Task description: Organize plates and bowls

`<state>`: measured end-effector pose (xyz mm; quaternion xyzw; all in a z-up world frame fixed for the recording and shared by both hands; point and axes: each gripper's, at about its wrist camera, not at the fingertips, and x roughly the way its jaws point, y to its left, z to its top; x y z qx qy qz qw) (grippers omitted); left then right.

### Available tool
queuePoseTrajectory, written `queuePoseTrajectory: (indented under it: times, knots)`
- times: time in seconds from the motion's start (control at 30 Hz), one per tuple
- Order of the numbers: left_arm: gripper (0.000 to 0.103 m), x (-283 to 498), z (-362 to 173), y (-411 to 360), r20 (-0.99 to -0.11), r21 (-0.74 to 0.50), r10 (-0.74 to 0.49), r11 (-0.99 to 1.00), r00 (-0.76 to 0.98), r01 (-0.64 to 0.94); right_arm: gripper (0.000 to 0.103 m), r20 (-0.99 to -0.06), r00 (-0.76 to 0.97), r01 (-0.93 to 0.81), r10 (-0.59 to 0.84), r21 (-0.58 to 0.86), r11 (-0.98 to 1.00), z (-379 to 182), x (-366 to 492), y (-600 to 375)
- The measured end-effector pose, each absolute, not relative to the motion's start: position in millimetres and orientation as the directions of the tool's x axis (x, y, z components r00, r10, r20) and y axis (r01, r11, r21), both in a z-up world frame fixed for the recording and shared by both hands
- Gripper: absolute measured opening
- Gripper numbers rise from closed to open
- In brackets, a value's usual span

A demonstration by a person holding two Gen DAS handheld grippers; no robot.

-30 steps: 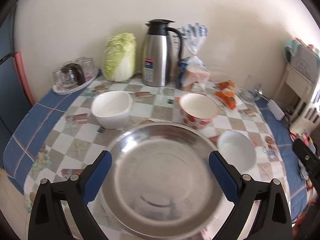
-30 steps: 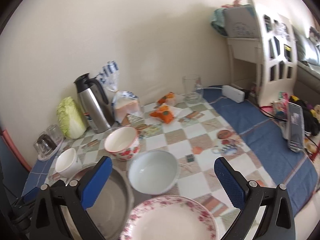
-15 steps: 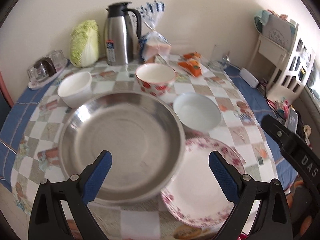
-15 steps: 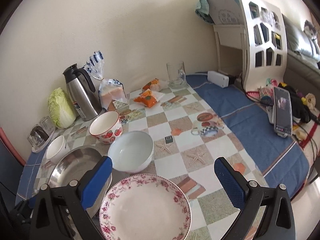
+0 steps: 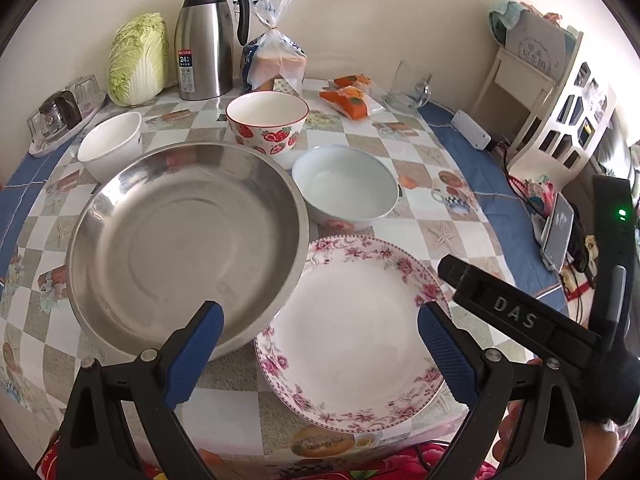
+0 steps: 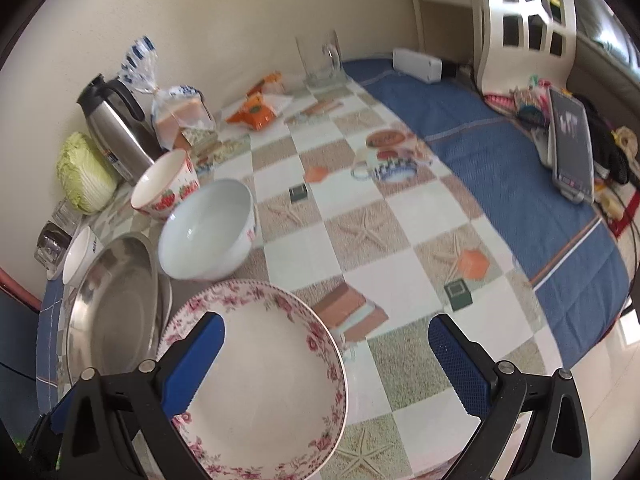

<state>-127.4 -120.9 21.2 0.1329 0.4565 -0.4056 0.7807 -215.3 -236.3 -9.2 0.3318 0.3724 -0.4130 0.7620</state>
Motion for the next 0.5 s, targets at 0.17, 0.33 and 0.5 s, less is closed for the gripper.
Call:
queuePoseTrajectory:
  times: [0.17,0.33,0.5]
  knots:
    - [0.098,-125,8,-123,-0.850,-0.204,-0.493,0.633,0.185,0.747,0.103,-0.897,0.324,0.891,-0.300,0.183,0.415,-32,-215,-244]
    - [0.098,-126,-6,-125,-0.875,-0.245,-0.471,0.631,0.112,0.736,0.103,-0.919,0.311,0.895,-0.241,0.198,0.399,-45,-216,-248]
    - [0.098,-118,-20,-121,-0.904,-0.254,-0.418,0.695,0.089,0.673,0.103,-0.926,0.321,0.885,-0.196,0.220,0.411,-53,-212,-249]
